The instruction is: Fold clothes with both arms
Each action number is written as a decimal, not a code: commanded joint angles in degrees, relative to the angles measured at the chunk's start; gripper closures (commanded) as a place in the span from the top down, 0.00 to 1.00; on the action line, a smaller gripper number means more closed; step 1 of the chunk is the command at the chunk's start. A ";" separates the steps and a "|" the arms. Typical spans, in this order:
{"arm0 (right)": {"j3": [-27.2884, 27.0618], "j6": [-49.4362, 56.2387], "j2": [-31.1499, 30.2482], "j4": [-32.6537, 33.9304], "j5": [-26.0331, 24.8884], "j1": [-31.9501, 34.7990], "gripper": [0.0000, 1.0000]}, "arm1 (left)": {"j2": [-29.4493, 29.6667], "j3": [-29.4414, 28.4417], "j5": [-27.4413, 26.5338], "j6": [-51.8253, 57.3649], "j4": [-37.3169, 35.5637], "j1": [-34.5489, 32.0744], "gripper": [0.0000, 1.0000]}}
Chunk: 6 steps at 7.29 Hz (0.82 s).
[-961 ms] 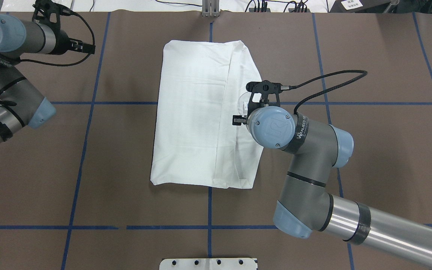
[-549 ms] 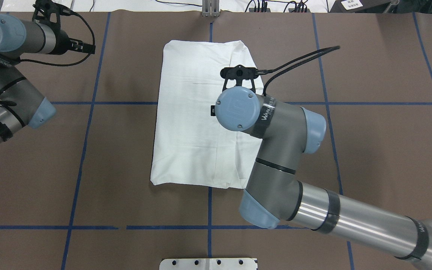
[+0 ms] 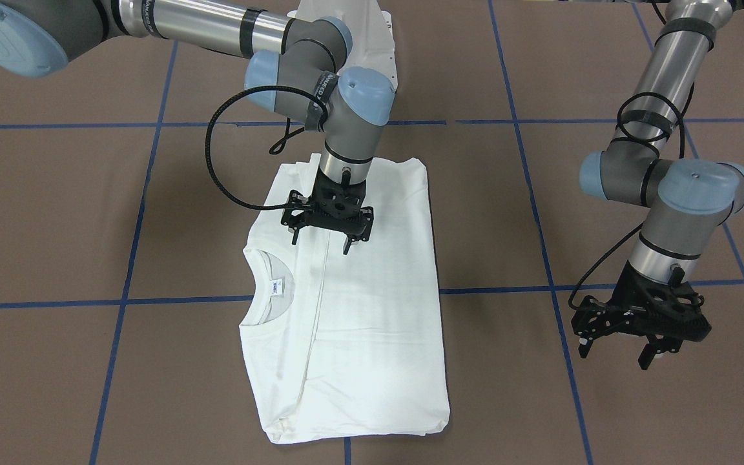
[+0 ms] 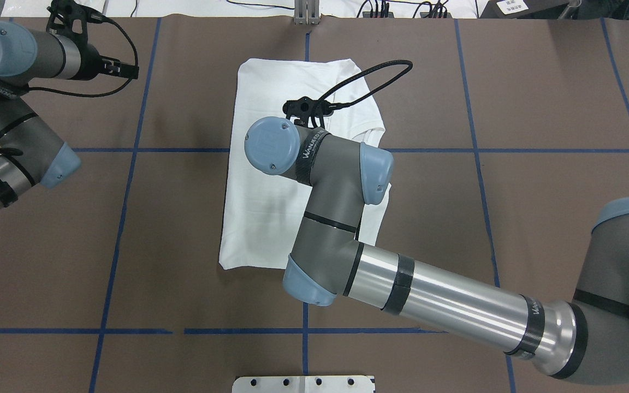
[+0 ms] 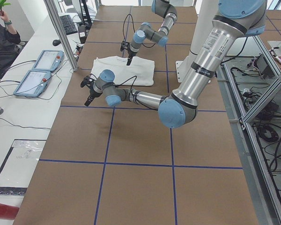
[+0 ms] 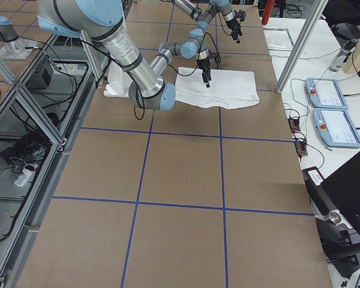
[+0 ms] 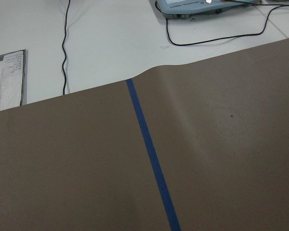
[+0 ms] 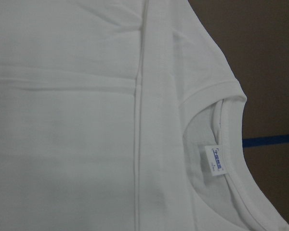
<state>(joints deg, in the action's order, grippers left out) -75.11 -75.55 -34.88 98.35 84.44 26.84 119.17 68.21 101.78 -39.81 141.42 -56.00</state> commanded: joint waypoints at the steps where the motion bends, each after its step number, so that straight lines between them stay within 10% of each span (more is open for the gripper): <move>1: 2.42 -0.48 0.16 0.26 -0.24 -1.26 1.00 | -0.52 0.60 0.00 0.00 0.00 0.02 1.00; 6: 2.42 0.49 -0.36 4.04 -0.42 -1.62 1.00 | -0.61 0.61 0.00 0.00 0.00 0.10 1.00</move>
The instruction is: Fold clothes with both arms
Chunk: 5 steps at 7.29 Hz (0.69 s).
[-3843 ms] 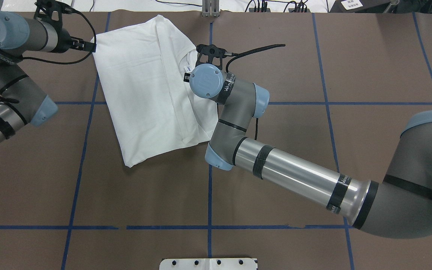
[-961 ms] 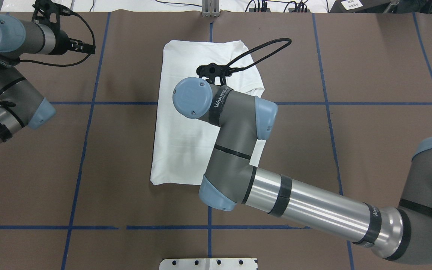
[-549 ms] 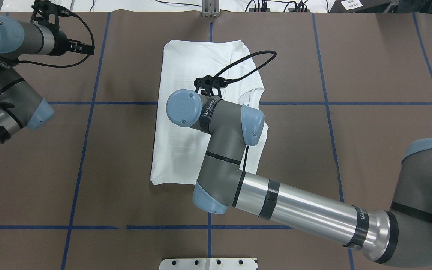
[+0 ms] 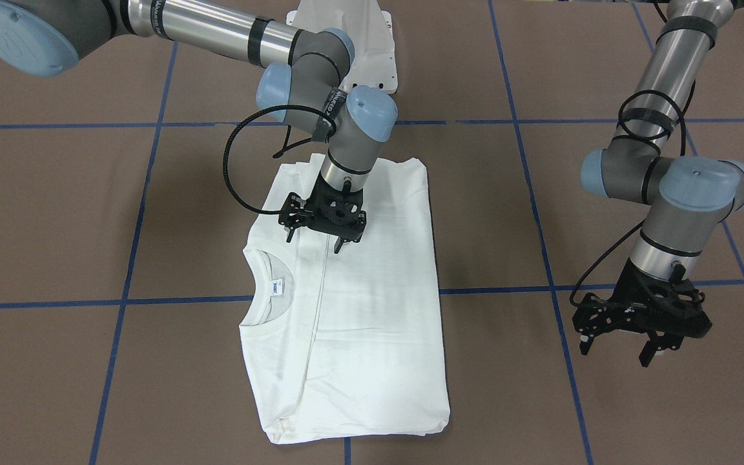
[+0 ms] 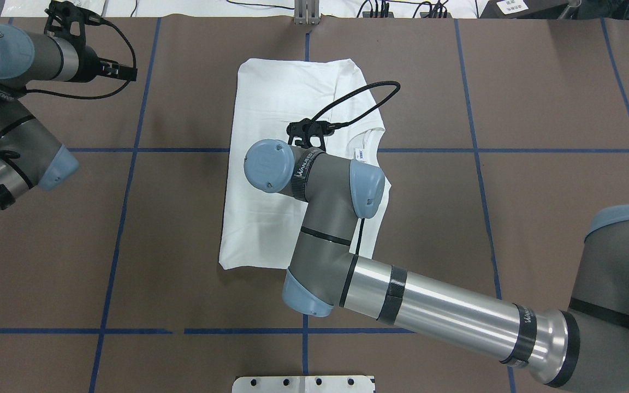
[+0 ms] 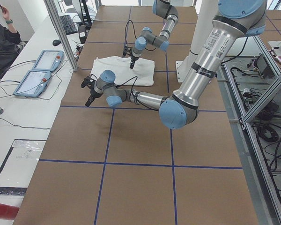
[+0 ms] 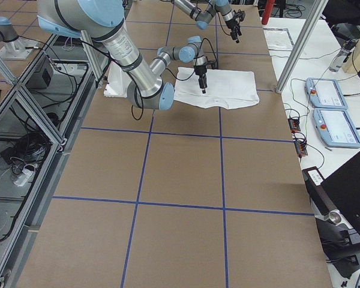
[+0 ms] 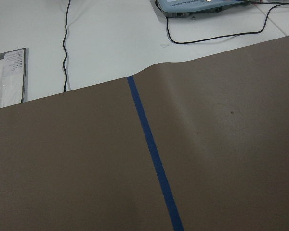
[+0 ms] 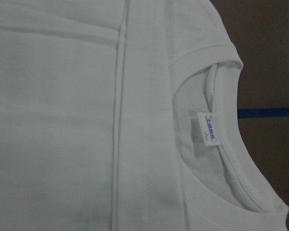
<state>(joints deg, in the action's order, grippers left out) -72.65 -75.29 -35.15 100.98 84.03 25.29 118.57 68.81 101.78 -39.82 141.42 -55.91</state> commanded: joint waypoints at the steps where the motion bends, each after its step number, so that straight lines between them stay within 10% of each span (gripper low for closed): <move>1: -0.04 0.40 -0.18 1.85 -0.01 0.03 1.00 | -0.01 0.00 0.00 0.00 0.00 0.01 1.00; 5: -0.12 2.68 -0.18 3.17 -0.44 0.38 1.00 | -0.01 0.00 0.00 0.09 0.00 0.10 1.00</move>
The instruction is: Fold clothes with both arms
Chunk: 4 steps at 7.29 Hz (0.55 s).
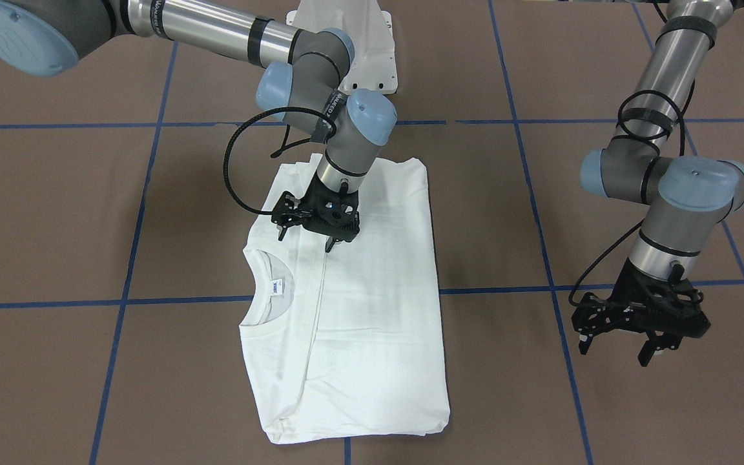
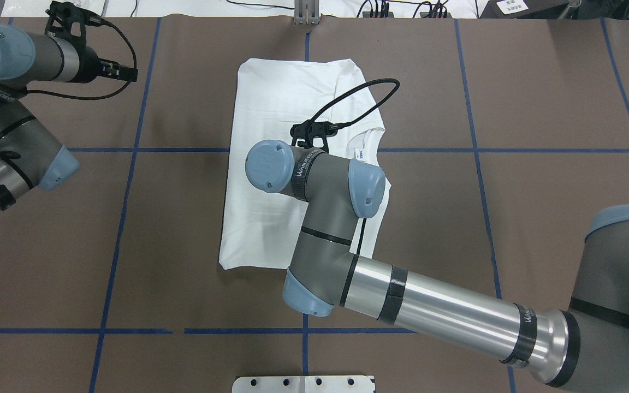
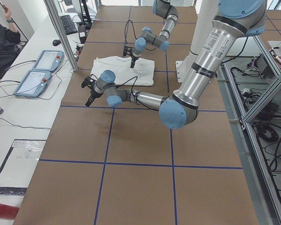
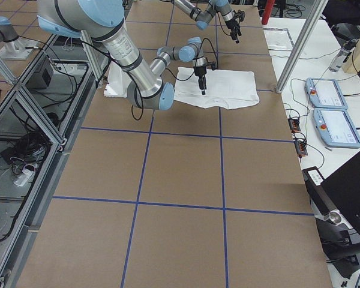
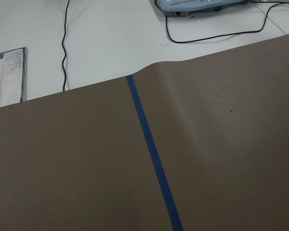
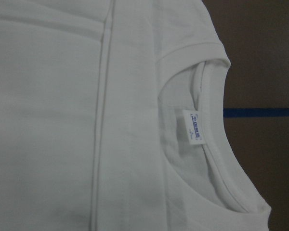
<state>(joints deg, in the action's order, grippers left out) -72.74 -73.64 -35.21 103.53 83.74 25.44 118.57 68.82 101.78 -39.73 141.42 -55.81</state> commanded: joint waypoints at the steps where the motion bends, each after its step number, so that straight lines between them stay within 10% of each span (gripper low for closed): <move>1: -0.47 1.83 -0.12 2.89 -0.16 0.31 1.00 | 0.00 0.00 0.00 -0.08 0.00 0.09 1.00; 4: -12.10 6.92 -7.89 13.26 -0.25 1.36 1.00 | 0.00 0.00 0.00 0.00 0.00 0.09 1.00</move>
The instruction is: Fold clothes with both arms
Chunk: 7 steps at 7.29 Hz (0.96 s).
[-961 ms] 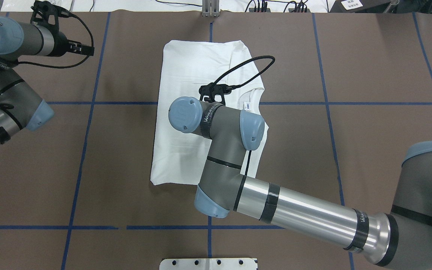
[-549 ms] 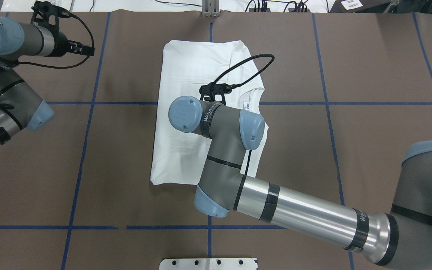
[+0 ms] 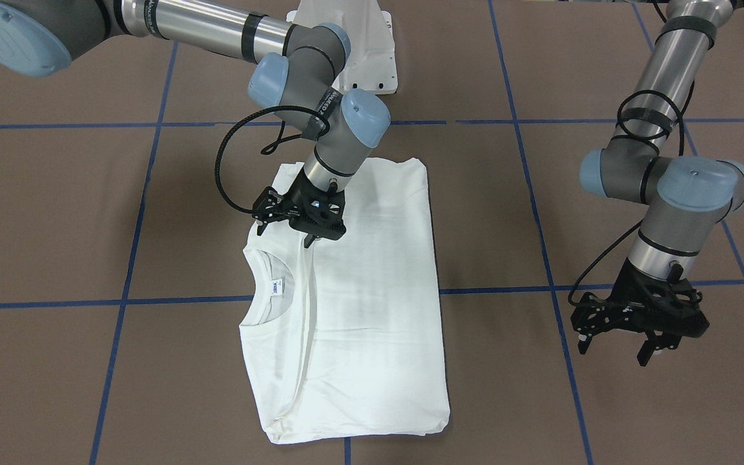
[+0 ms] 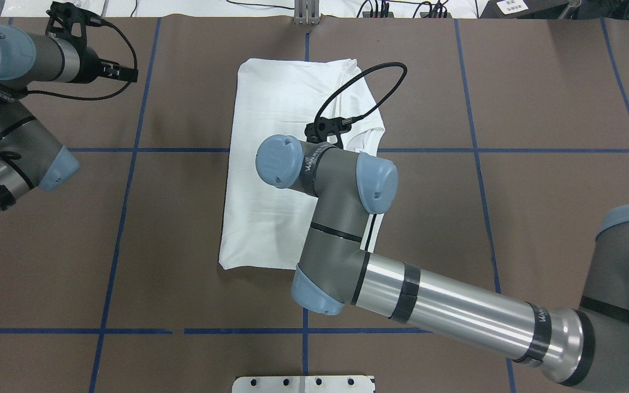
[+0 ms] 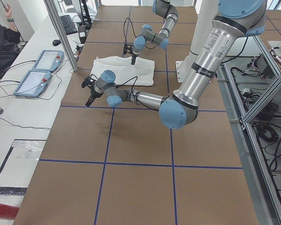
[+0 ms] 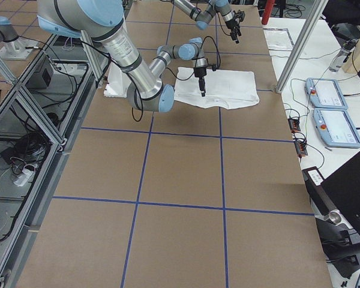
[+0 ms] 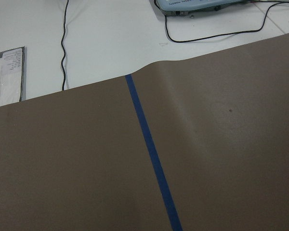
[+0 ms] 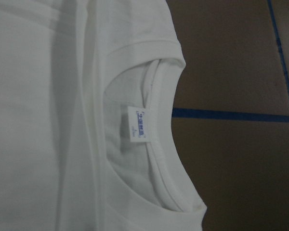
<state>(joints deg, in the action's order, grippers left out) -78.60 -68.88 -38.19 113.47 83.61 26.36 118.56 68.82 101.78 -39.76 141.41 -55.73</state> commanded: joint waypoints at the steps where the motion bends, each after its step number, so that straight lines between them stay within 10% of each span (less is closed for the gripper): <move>1: -12.57 4.00 -10.97 3.33 -1.33 0.62 1.00 | 0.00 0.00 0.00 0.03 0.00 0.01 1.00; 7: -32.00 5.78 -16.99 0.19 -0.38 1.24 1.00 | -2.26 5.42 3.05 -3.80 -0.17 0.36 1.00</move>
<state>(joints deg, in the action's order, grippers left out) -104.60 -62.77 -53.09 115.48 82.66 27.48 117.86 71.24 102.80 -40.89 141.34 -55.57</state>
